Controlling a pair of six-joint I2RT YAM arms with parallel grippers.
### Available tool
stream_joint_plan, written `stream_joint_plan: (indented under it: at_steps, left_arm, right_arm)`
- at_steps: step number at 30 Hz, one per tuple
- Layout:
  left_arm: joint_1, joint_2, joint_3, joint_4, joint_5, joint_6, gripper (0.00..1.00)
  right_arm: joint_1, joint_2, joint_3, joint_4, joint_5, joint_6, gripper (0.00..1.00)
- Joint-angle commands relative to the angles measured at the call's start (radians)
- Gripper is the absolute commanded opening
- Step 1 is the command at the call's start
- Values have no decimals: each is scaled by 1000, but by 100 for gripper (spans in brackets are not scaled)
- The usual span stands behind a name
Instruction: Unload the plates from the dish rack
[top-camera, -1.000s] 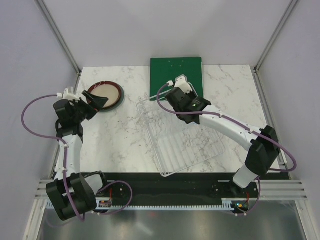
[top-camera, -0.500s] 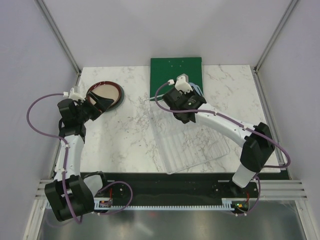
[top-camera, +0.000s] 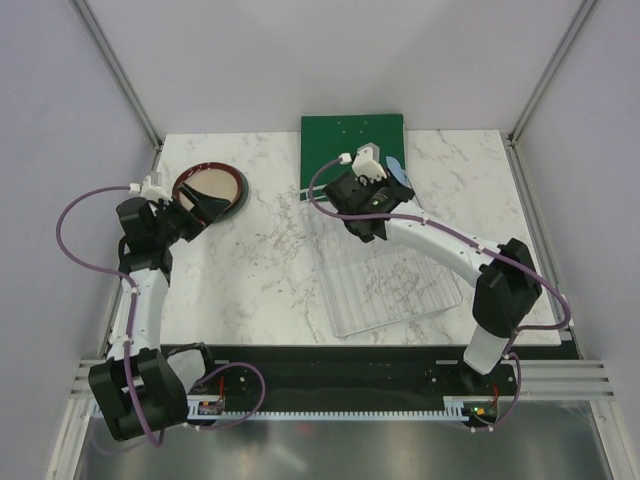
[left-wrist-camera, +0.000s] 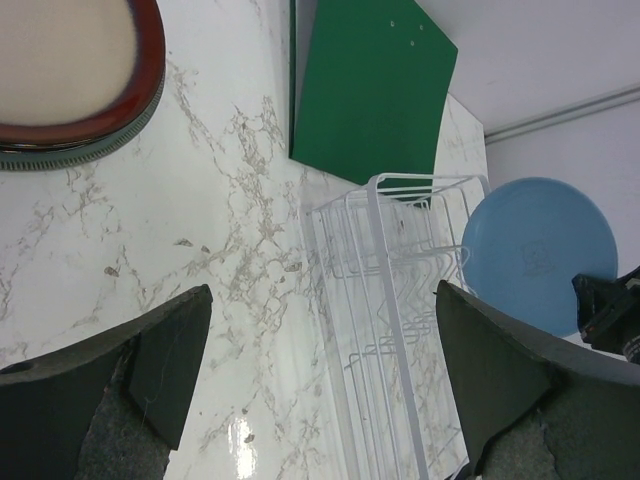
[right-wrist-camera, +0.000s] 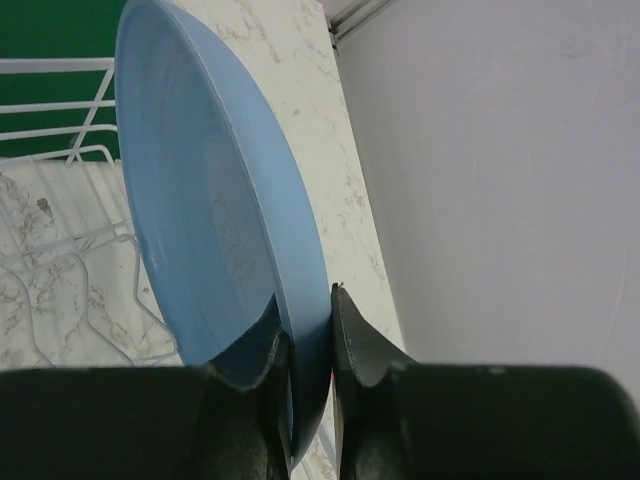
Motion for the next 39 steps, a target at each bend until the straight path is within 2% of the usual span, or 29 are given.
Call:
stream_joint_plan:
  at_steps: [1,9,12,14,16,17,20,23,29,39]
  left_arm:
    - [-7,8,22,5,46,16,99]
    - [-27,4,44,7,80,31,99]
    - [-53,-7,59,13,120,39,99]
    - [-69,-15,67,16,155,38,100]
    - [-87,-34,58,48,190,13,100]
    - [-95,-44,44,79,196,1,100]
    - [-122,-87,3,151,207,-54,100]
    - [-138,-137,-42,235,215,-122,100]
    - [-175,-174,-154,505,221,-294,100]
    - [-314,-151,-178,561,83,-269,100]
  right_arm:
    - [-11,-79,56,41,141,-35,0]
    - [-19,-206,80,43,86,-35,0]
    - [-19,-283,120,47,-140,-34,0]
    - [-21,-310,135,44,-364,-17,0]
    - [-21,-328,158,30,-490,41,0]
    - [-21,-333,152,42,-621,49,0]
    - [-21,-362,105,122,-783,109,0]
    - [-24,-363,86,171,-895,156,0]
    - [-25,-359,44,283,-1084,262,0]
    - [-30,-350,-16,417,-1279,376,0]
